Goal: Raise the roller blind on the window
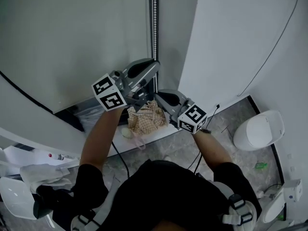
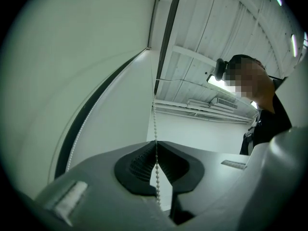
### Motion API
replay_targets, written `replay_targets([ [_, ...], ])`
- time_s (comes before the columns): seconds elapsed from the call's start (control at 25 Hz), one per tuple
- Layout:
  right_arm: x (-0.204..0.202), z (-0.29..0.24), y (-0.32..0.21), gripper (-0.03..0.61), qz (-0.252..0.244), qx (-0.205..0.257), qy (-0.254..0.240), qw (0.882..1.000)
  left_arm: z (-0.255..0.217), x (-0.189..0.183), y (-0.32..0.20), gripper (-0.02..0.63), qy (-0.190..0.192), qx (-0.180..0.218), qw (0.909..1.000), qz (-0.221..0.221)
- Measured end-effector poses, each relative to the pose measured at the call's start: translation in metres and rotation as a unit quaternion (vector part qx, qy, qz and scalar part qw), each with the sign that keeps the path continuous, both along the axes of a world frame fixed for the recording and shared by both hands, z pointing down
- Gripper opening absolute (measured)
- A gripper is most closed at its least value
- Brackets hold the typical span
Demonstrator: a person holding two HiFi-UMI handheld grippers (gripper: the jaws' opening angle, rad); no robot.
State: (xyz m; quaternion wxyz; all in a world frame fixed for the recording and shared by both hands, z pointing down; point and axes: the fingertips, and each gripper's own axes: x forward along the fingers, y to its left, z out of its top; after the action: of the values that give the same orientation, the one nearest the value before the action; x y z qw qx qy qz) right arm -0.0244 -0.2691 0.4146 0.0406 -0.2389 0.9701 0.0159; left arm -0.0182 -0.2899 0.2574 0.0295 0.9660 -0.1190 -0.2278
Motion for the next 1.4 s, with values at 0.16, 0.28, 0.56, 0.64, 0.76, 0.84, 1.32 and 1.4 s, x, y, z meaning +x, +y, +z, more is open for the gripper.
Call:
replay_targets([
  [0.16,0.000,0.017,0.005,0.006,0.002,-0.009,0.015,1.000,0.018,-0.001,0.000,0.009,-0.001,-0.018,0.9998,-0.002],
  [0.28,-0.003,0.067,0.010,0.006,-0.002,-0.051,0.057,0.997,0.066,0.004,0.001,0.009,-0.035,-0.044,0.9983,-0.014],
  [0.56,0.004,0.120,0.022,0.075,-0.030,-0.118,0.087,0.989,0.139,-0.007,-0.001,0.008,-0.053,-0.104,0.9925,-0.037],
  [0.64,0.009,0.086,0.019,0.124,-0.035,-0.082,0.069,0.994,0.141,-0.006,-0.002,0.008,-0.073,-0.082,0.9931,-0.041],
  [0.76,0.020,0.014,0.004,0.123,-0.026,-0.033,0.002,0.999,0.139,-0.003,-0.001,0.008,-0.077,-0.079,0.9931,-0.040],
  [0.84,0.024,-0.033,-0.003,0.126,-0.031,-0.023,-0.052,0.998,0.135,0.000,0.001,0.008,-0.071,-0.090,0.9927,-0.039],
  [1.32,0.001,-0.157,-0.028,0.122,-0.042,0.053,-0.110,0.992,0.140,0.002,0.004,0.008,-0.060,-0.092,0.9934,-0.034],
  [1.4,0.001,-0.163,-0.030,0.102,-0.038,0.055,-0.112,0.991,0.140,0.002,0.006,0.009,-0.059,-0.095,0.9931,-0.035],
])
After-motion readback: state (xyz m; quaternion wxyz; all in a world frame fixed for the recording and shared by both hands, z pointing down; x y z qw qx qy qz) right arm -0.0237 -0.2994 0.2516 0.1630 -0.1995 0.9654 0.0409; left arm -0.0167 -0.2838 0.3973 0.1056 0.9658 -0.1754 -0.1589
